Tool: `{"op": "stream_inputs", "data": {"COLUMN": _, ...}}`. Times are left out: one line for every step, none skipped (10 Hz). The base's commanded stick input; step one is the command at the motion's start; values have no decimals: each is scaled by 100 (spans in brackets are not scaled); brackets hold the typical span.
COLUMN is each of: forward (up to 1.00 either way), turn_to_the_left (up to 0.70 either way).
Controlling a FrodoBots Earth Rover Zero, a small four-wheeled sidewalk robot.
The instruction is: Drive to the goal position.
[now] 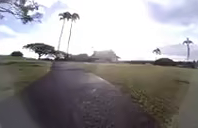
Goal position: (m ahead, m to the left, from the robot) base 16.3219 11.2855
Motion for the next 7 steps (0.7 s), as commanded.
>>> {"op": "stream_inputs", "data": {"forward": 60, "turn_to_the_left": 15}}
{"op": "stream_inputs", "data": {"forward": 60, "turn_to_the_left": 15}}
{"op": "stream_inputs", "data": {"forward": 60, "turn_to_the_left": 15}}
{"op": "stream_inputs", "data": {"forward": 60, "turn_to_the_left": 15}}
{"op": "stream_inputs", "data": {"forward": 60, "turn_to_the_left": 15}}
{"op": "stream_inputs", "data": {"forward": 60, "turn_to_the_left": 9}}
{"op": "stream_inputs", "data": {"forward": 60, "turn_to_the_left": 0}}
